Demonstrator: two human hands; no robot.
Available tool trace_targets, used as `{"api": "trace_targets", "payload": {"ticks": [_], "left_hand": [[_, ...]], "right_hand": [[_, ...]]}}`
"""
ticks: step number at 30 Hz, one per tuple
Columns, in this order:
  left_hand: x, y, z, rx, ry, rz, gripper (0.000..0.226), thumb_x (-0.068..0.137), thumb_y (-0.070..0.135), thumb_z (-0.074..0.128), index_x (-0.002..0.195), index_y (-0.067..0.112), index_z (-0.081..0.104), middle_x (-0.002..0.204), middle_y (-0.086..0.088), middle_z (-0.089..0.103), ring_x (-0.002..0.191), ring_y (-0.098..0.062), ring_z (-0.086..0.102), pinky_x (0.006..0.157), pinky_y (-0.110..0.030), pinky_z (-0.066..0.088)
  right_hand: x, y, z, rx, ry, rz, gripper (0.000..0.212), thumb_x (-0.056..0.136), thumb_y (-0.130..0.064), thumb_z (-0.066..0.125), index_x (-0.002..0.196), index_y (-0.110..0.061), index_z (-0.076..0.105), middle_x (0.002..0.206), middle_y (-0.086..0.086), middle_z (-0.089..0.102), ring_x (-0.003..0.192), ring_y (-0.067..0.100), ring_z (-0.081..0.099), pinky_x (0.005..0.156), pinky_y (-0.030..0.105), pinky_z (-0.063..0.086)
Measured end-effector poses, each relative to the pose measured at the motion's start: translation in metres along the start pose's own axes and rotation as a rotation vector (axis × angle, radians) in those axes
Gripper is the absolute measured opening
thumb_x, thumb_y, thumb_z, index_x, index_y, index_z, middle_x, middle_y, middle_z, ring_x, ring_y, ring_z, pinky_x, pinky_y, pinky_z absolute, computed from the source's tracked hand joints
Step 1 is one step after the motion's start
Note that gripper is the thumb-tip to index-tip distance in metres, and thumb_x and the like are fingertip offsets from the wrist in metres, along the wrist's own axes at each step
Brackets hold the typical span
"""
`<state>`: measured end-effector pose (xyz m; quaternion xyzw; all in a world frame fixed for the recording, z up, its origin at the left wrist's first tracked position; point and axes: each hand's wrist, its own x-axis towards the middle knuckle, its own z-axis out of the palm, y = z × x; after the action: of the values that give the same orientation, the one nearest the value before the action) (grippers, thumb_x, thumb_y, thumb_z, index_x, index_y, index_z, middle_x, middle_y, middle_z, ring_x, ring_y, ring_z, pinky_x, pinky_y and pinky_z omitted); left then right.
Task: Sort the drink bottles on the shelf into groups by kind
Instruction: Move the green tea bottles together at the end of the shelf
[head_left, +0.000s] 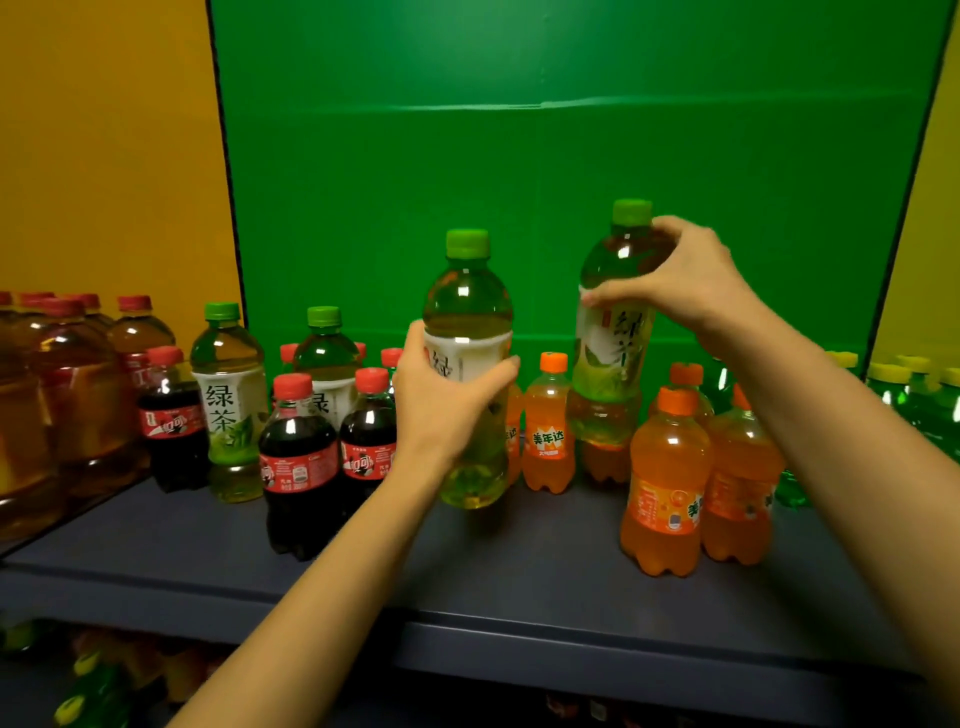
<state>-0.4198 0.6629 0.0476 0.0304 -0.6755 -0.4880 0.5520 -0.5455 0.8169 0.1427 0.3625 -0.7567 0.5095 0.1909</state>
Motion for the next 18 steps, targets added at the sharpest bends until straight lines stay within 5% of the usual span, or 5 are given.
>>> {"api": "trace_targets", "payload": {"ticks": [10,18], "left_hand": [[0.03,0.071,-0.076,-0.083,0.147,0.076,0.041,0.06,0.025,0.079,0.091,0.027,0.054,0.091,0.007,0.063,0.081,-0.006,0.062,0.072,-0.022,0.055],[0.021,0.072,-0.189,0.083,0.238,0.073,0.037,0.07,0.018,0.078,0.1,0.019,0.055,0.093,0.003,0.064,0.083,-0.008,0.063,0.074,-0.024,0.055]], "right_hand": [[-0.041,-0.075,0.03,0.717,0.124,-0.22,0.039,0.066,-0.016,0.076,0.1,-0.017,0.056,0.088,-0.005,0.062,0.074,0.002,0.062,0.068,0.019,0.05],[-0.081,-0.128,0.099,0.963,0.036,-0.207,0.033,0.065,-0.011,0.073,0.09,-0.021,0.054,0.08,-0.004,0.059,0.066,0.006,0.06,0.064,0.023,0.05]]}}
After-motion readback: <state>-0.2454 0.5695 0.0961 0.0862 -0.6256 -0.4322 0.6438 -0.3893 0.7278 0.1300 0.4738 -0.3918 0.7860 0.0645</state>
